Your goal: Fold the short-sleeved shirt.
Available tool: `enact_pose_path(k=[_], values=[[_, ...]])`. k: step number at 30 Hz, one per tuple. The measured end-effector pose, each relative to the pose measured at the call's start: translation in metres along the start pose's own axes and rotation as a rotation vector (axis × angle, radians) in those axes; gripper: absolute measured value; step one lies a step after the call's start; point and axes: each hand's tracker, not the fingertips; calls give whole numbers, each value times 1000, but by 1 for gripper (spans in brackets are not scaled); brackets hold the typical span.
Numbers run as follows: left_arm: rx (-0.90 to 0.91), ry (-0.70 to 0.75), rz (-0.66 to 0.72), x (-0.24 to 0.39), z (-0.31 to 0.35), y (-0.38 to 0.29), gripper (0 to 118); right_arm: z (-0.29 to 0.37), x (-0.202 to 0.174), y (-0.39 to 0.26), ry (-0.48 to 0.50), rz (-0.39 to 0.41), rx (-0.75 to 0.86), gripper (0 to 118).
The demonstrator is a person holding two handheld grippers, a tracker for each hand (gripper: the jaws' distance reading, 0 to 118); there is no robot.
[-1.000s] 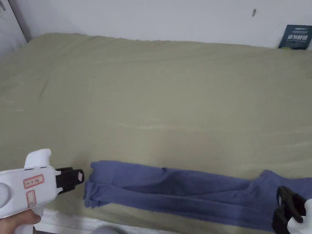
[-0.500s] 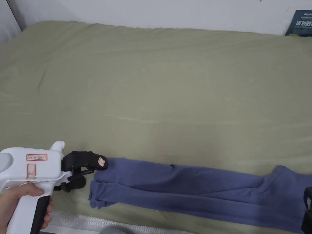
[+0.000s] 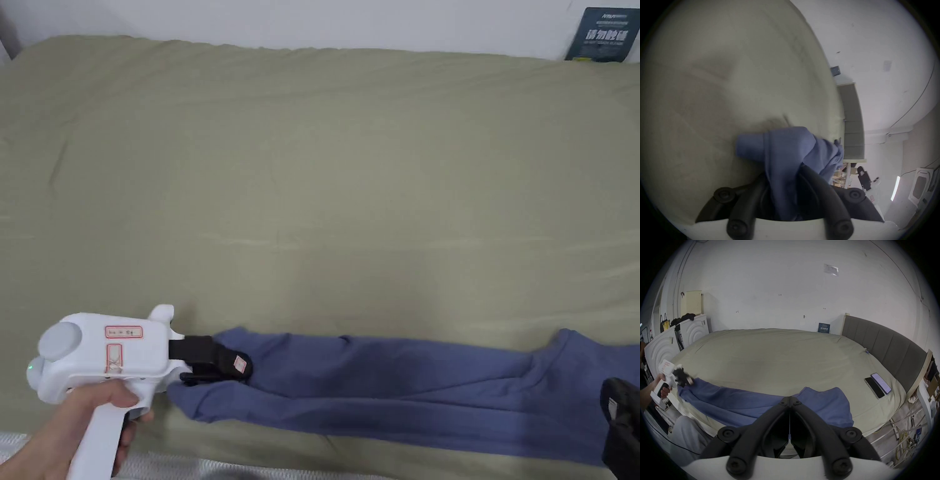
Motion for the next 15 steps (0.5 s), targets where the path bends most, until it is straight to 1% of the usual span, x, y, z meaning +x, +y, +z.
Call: enact_pose_path(k=[1, 2, 3, 4, 5, 6, 7, 11, 13, 14, 15], values=[[17, -85, 32, 52, -47, -6, 5, 1, 1, 0, 0, -1, -1, 2], [35, -98, 66, 60, -46, -14, 5, 2, 2, -1, -2, -2, -1, 2], [56, -61, 39, 42, -19, 14, 5, 4, 4, -1, -2, -5, 2, 2], [74, -5, 14, 9, 22, 39, 5, 5, 6, 0, -2, -10, 4, 2], [82, 24, 13, -9, 47, 44, 5, 6, 8, 0, -1, -16, 7, 2], [88, 23, 21, -9, 52, 41, 4, 6, 11, 1, 2, -19, 10, 2], [113, 38, 27, -15, 73, 54, 4, 7, 12, 1, -1, -22, 13, 2], [143, 34, 39, -8, 96, 64, 4, 9, 20, 4, 3, -46, 30, 2], [170, 77, 20, -30, 145, 89, 4, 9, 24, 4, 7, -47, 32, 2], [197, 105, 18, -46, 179, 104, 4, 9, 25, 5, 7, -43, 33, 2], [212, 98, 33, -42, 187, 108, 4, 8, 27, 5, 9, -39, 35, 2]])
